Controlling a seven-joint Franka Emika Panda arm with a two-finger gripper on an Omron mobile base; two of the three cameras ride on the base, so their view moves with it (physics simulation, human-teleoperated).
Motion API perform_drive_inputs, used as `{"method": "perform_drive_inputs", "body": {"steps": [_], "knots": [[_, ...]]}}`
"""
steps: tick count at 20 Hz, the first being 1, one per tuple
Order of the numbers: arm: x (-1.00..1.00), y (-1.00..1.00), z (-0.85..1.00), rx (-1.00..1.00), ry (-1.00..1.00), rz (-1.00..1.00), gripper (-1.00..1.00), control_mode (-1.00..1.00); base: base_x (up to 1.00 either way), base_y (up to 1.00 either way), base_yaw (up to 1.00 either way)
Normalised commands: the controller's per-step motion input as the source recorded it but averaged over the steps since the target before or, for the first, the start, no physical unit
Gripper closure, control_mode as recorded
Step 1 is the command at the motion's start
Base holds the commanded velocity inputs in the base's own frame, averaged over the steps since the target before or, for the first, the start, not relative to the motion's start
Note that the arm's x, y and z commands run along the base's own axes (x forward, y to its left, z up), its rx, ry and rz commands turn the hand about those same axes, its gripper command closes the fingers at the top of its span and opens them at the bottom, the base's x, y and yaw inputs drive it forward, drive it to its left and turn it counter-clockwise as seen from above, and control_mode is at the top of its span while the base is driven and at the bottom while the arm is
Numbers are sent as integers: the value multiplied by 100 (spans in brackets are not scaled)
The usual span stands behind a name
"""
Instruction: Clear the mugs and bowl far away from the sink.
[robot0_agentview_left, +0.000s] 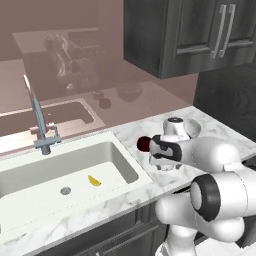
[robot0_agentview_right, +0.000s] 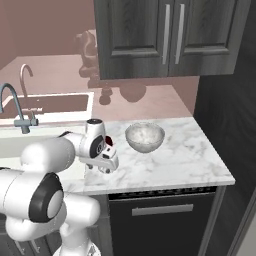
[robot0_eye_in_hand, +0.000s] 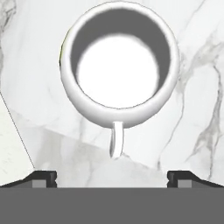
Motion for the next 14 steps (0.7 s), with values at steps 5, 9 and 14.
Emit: {"method": "perform_drive_inputs", "body": {"steps": [5, 9, 14], "knots": [[6, 0, -19, 0, 0, 0, -100, -100, 0, 0, 0], [16, 0, -14, 0, 0, 0, -100, -100, 0, 0, 0], [17, 0, -5, 0, 0, 0, -100, -100, 0, 0, 0]]}}
